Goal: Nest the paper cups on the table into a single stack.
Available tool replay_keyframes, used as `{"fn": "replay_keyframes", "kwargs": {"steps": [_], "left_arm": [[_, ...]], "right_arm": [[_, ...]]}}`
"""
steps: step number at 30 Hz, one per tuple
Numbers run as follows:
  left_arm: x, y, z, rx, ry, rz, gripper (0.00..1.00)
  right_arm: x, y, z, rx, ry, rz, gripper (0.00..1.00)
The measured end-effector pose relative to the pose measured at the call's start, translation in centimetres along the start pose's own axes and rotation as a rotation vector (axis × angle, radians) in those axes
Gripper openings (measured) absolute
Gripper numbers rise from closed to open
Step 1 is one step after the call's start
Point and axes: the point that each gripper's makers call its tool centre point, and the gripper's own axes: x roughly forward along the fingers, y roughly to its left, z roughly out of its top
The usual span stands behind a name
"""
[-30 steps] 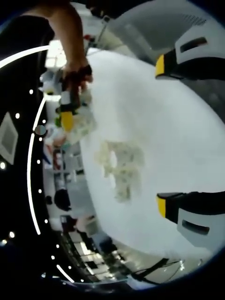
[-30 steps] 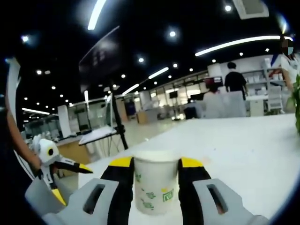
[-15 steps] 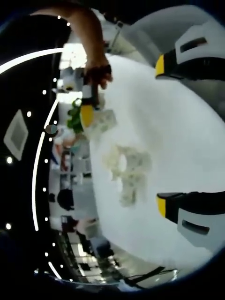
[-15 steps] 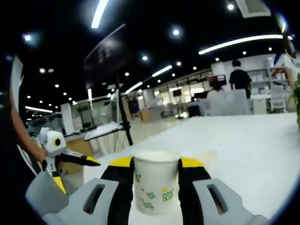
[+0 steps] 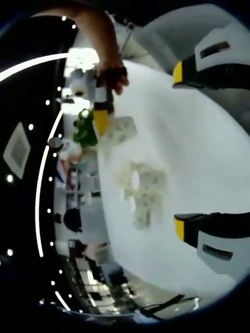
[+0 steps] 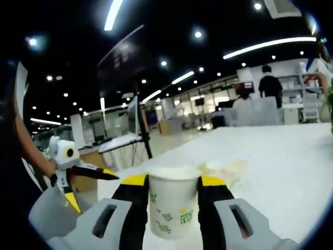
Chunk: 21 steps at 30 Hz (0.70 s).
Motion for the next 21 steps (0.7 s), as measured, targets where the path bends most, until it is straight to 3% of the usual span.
{"fn": "replay_keyframes", "kwargs": {"steps": [12, 21], "left_arm": [[0.1, 0.2, -0.5, -0.003, 0.027, 0.009, 0.99], [0.1, 0.3, -0.5, 0.001, 0.029, 0.008, 0.98]], "right_arm": [[-0.8, 1.3, 1.0, 0.031, -0.045, -0.006, 0.34], [-1.2, 3.3, -1.0, -0.026, 0.008, 0.045, 0.33]]}}
